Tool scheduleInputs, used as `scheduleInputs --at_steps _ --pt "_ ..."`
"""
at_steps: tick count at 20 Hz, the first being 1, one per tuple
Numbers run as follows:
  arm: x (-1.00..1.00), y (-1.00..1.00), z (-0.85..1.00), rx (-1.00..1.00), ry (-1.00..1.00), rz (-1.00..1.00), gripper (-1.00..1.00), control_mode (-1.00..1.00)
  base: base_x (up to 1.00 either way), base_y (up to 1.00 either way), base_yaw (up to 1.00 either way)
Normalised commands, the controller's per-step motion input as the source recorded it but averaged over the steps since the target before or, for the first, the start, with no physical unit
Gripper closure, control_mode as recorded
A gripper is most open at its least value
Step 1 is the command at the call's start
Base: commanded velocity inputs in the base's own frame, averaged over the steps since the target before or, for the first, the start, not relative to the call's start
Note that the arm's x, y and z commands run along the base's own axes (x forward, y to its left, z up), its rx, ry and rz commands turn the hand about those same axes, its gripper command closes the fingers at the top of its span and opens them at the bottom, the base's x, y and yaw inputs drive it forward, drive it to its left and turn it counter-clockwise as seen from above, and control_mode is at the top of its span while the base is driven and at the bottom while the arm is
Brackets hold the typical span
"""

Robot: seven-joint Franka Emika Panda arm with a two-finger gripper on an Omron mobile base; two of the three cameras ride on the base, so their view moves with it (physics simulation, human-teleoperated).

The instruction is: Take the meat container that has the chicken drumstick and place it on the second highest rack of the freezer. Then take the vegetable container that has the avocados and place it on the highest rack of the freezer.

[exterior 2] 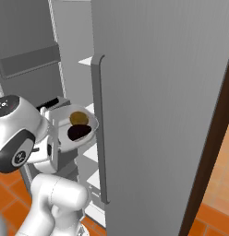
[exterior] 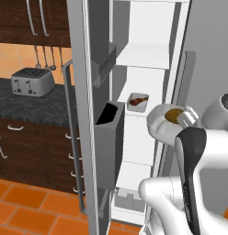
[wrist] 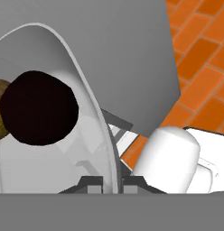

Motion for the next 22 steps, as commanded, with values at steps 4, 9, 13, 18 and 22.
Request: scheduleInputs --at_steps 4,9,13,18,22 --pt "0.13 0.38 0.46 0.0 -0.07 0.0 1.0 -1.0 0.0 0.0 0.0" --pt "0.67 0.32 0.64 0.0 -0.08 0.0 1.0 -1.0 0.0 0.0 0.0" --pt "0.78 0.3 0.53 0.0 -0.07 0.0 1.0 -1.0 0.0 0.0 0.0" --pt "0.74 0.07 0.44 0.0 -0.08 0.0 1.0 -1.0 0.0 0.0 0.0" --pt "0.57 0.0 0.35 0.0 -0.05 0.0 1.0 -1.0 0.0 0.0 0.0"
